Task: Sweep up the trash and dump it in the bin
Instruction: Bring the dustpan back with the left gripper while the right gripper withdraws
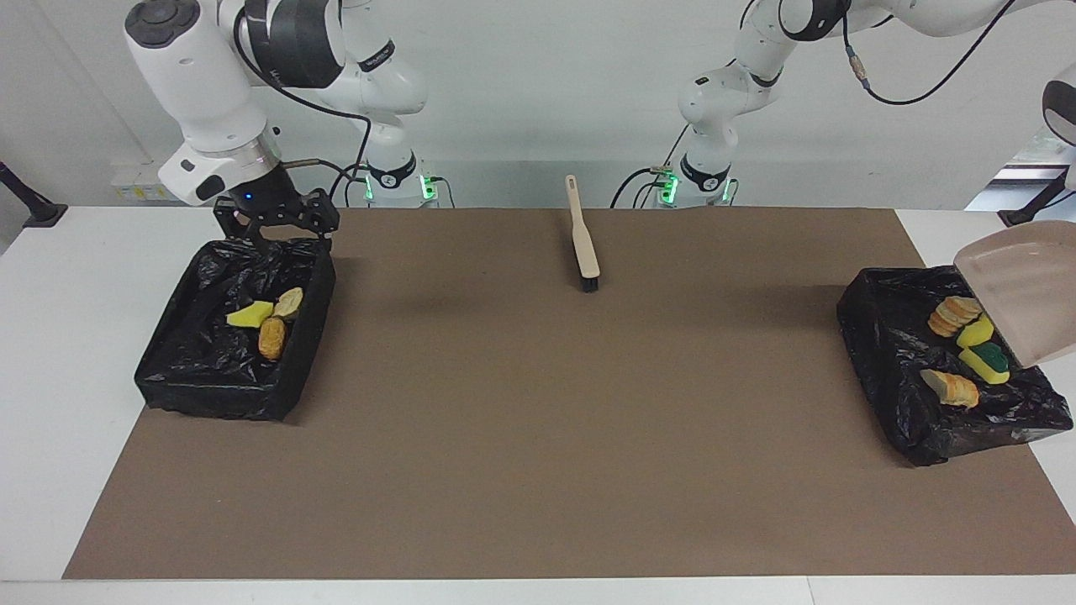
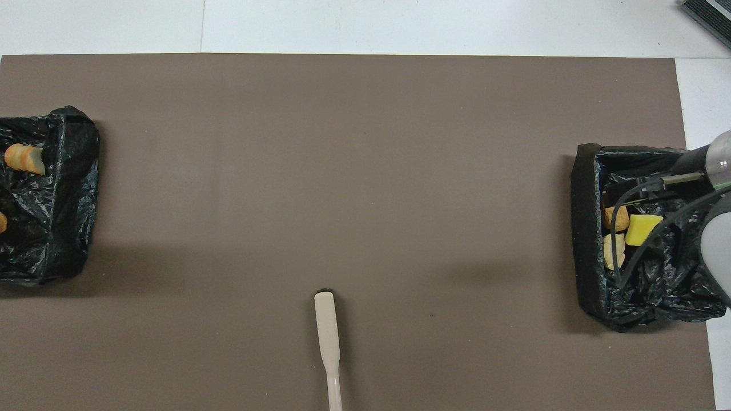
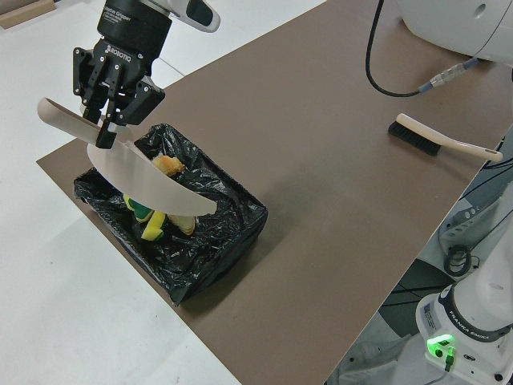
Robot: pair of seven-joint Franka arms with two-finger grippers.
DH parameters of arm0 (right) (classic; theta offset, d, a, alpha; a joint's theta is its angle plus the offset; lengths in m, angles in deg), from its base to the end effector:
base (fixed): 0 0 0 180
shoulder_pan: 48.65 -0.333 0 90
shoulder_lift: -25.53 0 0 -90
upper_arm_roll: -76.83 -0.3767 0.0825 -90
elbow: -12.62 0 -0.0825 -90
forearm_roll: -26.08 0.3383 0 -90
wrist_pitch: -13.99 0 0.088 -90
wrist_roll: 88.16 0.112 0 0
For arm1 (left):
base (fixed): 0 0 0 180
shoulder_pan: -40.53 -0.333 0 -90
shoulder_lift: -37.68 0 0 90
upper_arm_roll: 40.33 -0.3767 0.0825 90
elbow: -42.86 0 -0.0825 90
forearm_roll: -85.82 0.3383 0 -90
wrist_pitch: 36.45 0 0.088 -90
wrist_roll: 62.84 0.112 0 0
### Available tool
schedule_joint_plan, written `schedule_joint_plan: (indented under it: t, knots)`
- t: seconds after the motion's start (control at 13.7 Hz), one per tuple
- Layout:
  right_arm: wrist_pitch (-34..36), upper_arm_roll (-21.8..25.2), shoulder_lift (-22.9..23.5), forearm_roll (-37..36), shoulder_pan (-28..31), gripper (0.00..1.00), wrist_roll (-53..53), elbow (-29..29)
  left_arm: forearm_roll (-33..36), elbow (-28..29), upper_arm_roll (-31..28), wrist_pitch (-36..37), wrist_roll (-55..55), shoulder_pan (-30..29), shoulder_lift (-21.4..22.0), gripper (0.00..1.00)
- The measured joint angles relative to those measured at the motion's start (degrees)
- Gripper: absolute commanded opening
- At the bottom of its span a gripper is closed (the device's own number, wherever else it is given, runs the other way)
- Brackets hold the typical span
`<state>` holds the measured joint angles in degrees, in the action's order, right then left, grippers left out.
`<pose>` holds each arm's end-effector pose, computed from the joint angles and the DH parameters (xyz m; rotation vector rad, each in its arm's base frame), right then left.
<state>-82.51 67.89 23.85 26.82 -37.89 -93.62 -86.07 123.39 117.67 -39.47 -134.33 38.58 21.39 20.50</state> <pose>0.5042 -0.0133 0.6396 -3.1312 -0.0970 0.0136 0.5794 0.2568 0.6571 -1.9260 1.8100 0.7014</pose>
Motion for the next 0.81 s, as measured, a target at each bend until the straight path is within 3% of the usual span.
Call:
schedule_joint_plan:
  t: [0.15,0.37,0.81]
  knots:
    - [0.11,3.33,-0.02,0.06,-1.34,1.00,0.00,0.31,-6.63,0.24,0.10,3.43,0.71,0.03,0.32,0.00]
    - [0.35,11.36,-0.04,0.02,-9.25,1.00,0.44,0.68,-18.35,3.86,0.98,5.10,0.28,1.20,1.66,0.00]
    - [1.98,12.05,-1.16,-0.01,-10.37,1.00,5.74,1.18,-27.95,17.27,1.55,7.35,-28.24,12.29,8.43,0.00]
